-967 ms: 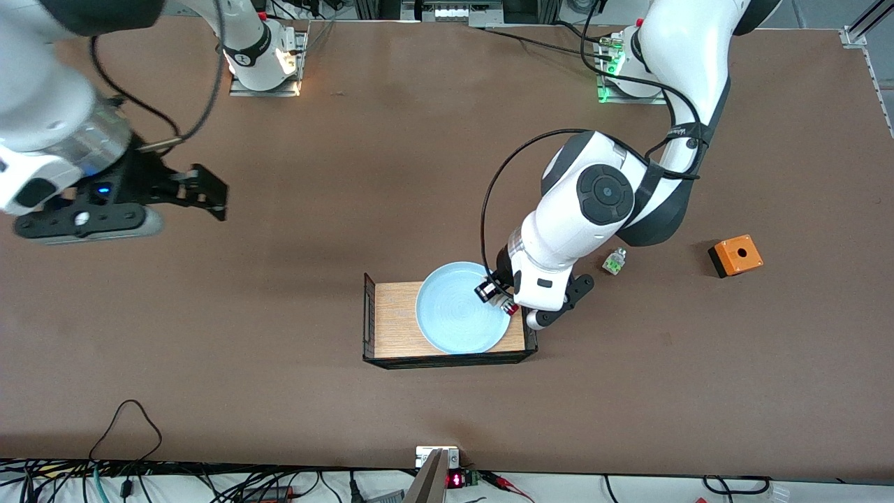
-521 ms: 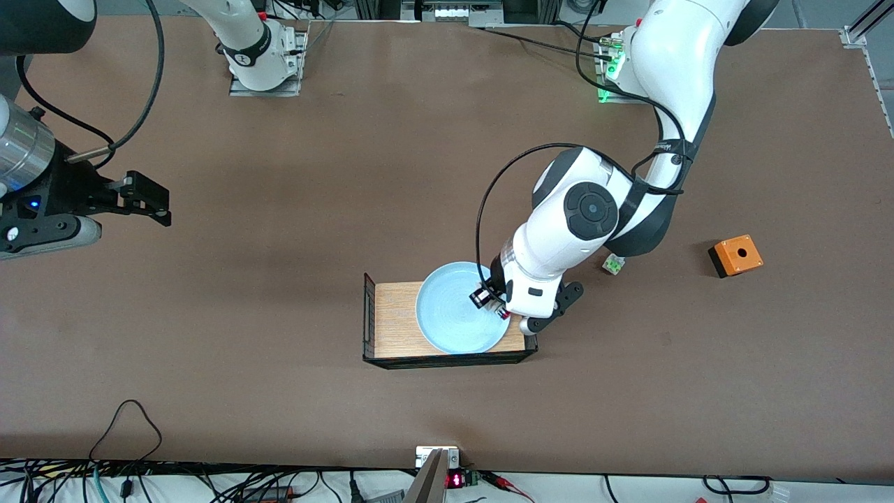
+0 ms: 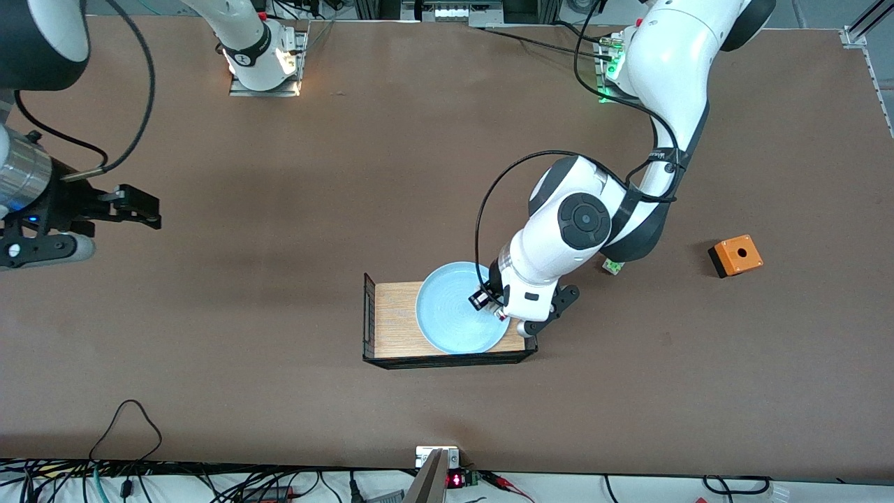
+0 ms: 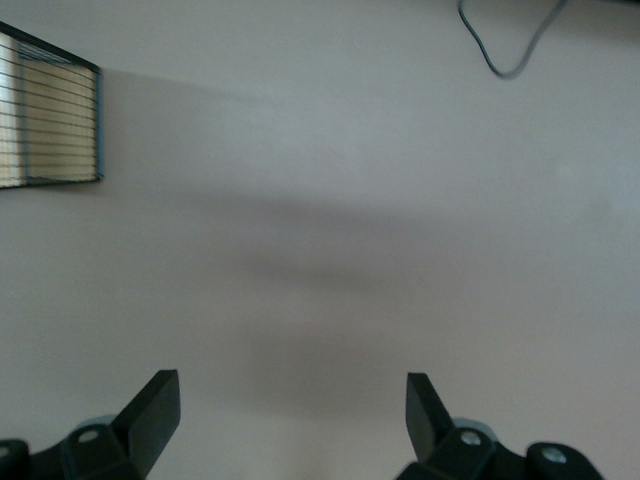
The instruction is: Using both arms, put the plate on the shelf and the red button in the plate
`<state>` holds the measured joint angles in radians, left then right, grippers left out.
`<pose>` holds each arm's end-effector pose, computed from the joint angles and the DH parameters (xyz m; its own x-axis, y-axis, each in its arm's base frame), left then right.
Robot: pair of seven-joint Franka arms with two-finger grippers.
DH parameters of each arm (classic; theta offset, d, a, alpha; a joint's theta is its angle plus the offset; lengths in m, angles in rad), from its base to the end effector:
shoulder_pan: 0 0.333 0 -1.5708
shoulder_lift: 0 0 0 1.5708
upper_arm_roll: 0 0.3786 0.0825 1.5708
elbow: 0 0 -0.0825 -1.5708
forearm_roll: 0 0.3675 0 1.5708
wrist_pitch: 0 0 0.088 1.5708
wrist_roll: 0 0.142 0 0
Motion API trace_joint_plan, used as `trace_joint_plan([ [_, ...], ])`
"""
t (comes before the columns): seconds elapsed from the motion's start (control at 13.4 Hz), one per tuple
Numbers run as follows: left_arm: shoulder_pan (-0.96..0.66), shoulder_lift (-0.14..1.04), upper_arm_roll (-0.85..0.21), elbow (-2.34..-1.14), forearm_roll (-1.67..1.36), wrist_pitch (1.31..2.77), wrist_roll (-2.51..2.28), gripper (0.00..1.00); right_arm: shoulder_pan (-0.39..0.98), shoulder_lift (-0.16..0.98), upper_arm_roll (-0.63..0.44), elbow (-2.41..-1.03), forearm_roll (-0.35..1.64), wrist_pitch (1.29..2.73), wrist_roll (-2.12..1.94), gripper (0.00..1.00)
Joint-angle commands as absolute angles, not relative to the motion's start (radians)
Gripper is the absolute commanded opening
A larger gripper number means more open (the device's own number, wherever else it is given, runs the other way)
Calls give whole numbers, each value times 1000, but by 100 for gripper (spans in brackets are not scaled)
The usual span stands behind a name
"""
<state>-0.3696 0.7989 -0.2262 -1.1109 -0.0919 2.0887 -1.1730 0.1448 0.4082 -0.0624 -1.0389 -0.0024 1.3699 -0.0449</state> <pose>0.7033 -0.4105 0.3809 0.7700 0.6183 -0.1573 0.6363 -0.7262 0.2602 0.6540 0.0643 0.6270 0.9886 0.1294 -0.0775 0.1316 -0.9910 0.0237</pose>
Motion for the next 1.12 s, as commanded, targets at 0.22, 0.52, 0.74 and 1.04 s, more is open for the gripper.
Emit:
trace_joint_plan([
  [0.22, -373, 787, -212, -1065, -77, 2071, -1118, 100, 51, 191, -38, -1398, -15, 1498, -69, 100],
  [0.52, -316, 727, -209, -1065, -75, 1970, -1020, 100, 9, 98, -38, -1549, -23, 1542, -90, 100],
  [0.74, -256, 664, -209, -1065, -74, 1852, -892, 100, -2, 61, -19, -1578, -21, 1555, -91, 100],
  [1.04, -184, 595, -218, -1066, -74, 1741, -762, 100, -3, 100, 2, -1487, -20, 1493, -31, 100],
])
